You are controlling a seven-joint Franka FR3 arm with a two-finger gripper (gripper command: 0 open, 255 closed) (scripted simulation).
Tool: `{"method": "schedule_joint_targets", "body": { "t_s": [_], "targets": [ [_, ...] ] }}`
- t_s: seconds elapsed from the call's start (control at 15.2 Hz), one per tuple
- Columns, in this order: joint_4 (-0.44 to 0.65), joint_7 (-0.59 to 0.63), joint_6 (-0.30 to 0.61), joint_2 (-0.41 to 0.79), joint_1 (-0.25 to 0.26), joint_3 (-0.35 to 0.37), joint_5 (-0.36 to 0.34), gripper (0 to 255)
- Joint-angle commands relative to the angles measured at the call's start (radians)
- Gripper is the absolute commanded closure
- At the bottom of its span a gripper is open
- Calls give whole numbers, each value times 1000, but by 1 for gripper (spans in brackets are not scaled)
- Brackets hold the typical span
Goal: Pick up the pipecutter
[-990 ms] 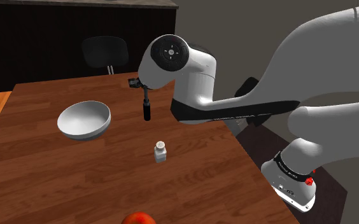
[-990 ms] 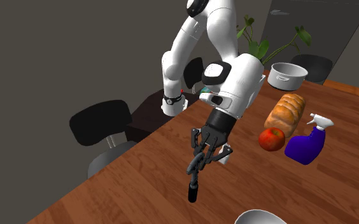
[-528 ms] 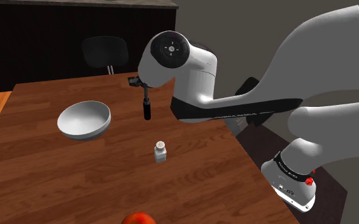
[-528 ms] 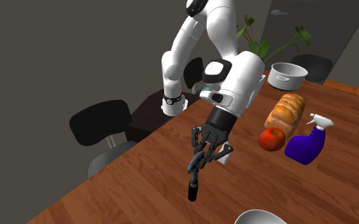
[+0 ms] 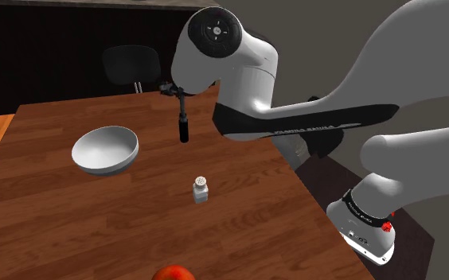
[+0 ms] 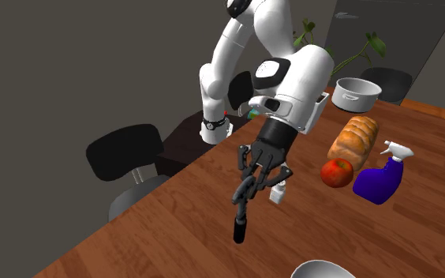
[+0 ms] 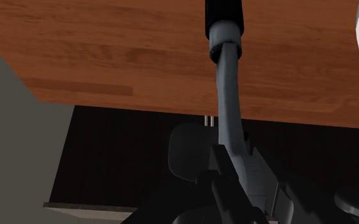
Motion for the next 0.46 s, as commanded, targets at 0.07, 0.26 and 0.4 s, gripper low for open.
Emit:
{"method": "schedule_joint_targets", "body": {
  "t_s": [0.07,0.26,0.4],
  "targets": [
    [24,-18,-34,12,26,-32,0,255],
    [47,-36,-66,21,50,-61,1,255],
    [48,-37,-68,21,52,-63,1,255]
  ]
}}
